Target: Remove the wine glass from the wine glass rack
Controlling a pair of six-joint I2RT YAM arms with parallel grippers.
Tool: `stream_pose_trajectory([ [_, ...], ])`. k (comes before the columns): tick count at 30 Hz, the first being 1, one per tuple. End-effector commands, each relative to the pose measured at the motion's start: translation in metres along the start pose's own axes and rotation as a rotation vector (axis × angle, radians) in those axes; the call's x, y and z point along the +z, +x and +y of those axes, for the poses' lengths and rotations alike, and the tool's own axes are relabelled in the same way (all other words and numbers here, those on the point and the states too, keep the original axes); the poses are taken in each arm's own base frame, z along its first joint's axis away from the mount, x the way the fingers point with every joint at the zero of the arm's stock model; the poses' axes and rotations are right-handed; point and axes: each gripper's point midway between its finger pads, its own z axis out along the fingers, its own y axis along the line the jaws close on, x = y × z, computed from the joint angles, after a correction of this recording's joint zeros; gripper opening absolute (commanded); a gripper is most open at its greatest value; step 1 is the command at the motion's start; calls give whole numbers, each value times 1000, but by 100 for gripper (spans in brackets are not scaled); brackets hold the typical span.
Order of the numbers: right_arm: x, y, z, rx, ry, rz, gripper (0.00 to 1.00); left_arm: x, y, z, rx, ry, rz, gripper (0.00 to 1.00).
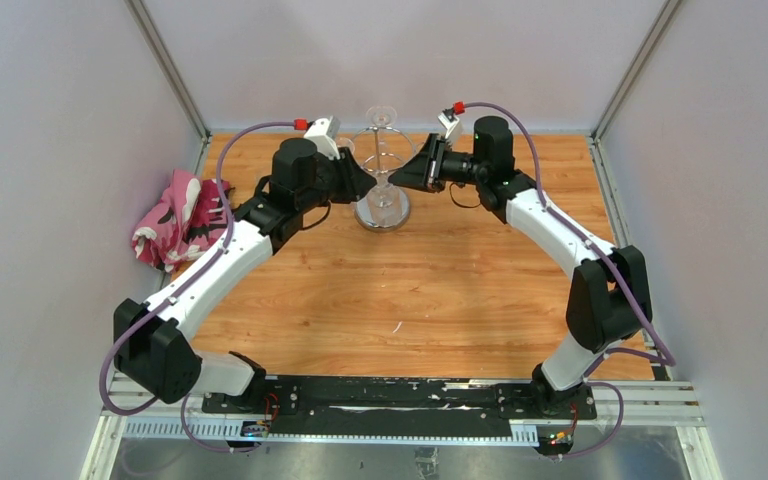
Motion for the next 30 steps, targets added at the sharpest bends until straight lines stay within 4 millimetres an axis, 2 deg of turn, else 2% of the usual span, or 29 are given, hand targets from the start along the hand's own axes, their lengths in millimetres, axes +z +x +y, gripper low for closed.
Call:
stream_pose_trajectory([
  [1,7,-9,76,-139,-197,4,29,11,31,3,22,16,104,30],
  [7,13,-7,75,-141,-181,34,29,12,33,4,27,17,110,28],
  [17,36,12,55,-81,-178,94,26,15,40,7,28,10,127,25],
  [25,44,8,55,-72,-188,83,22,13,38,8,39,6,124,23],
  [27,45,7,54,-74,-179,86,18,12,37,7,40,8,120,23],
  [30,46,8,50,-59,-171,93,6,10,35,5,40,15,117,22],
])
